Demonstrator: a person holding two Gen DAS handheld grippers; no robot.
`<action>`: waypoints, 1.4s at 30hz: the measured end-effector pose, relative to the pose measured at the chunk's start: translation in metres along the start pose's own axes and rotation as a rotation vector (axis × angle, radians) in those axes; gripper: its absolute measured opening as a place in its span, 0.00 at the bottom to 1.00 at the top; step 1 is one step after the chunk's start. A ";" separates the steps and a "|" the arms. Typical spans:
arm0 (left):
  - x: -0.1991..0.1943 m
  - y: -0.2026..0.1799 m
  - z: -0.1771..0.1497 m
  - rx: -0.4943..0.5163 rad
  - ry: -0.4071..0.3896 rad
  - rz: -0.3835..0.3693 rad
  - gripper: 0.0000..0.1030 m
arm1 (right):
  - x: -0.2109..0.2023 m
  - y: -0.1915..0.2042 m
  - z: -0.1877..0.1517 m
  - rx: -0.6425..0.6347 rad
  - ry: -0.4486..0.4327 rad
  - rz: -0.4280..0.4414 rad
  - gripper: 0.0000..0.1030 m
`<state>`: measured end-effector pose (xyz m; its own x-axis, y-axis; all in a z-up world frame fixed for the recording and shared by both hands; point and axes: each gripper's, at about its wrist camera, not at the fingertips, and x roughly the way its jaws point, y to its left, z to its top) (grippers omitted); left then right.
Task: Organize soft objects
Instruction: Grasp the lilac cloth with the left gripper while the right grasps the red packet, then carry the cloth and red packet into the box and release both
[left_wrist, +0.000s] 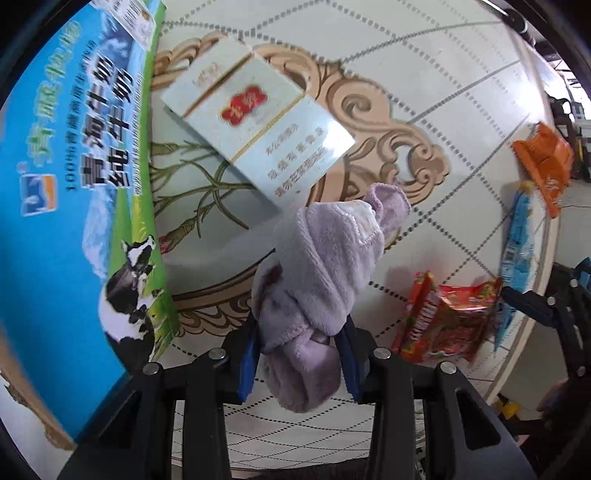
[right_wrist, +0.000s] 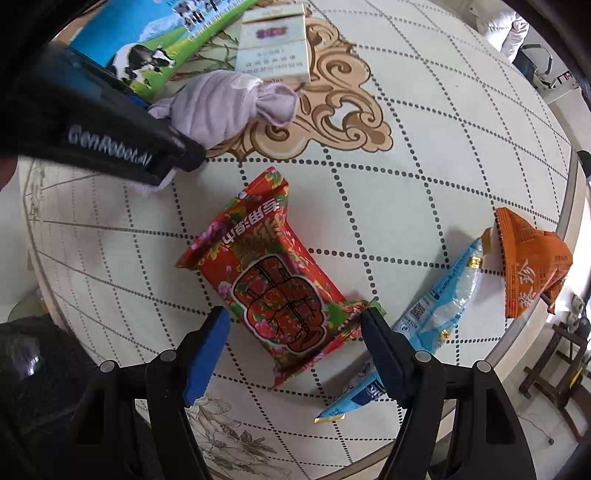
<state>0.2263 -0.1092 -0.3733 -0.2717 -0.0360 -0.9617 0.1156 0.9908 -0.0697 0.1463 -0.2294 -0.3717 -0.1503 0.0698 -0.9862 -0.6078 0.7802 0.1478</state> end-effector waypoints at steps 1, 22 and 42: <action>-0.008 0.001 -0.006 0.002 -0.017 0.004 0.34 | -0.010 -0.008 -0.002 -0.009 -0.006 0.001 0.75; -0.090 0.025 -0.044 -0.025 -0.205 -0.007 0.34 | 0.019 -0.039 0.032 0.040 0.127 -0.079 0.58; -0.185 0.022 -0.066 0.013 -0.415 -0.123 0.32 | -0.123 -0.144 -0.055 0.915 -0.170 0.281 0.48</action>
<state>0.2163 -0.0724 -0.1796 0.1228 -0.2052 -0.9710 0.1194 0.9743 -0.1908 0.2094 -0.3846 -0.2679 -0.0393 0.3599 -0.9321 0.2848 0.8982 0.3348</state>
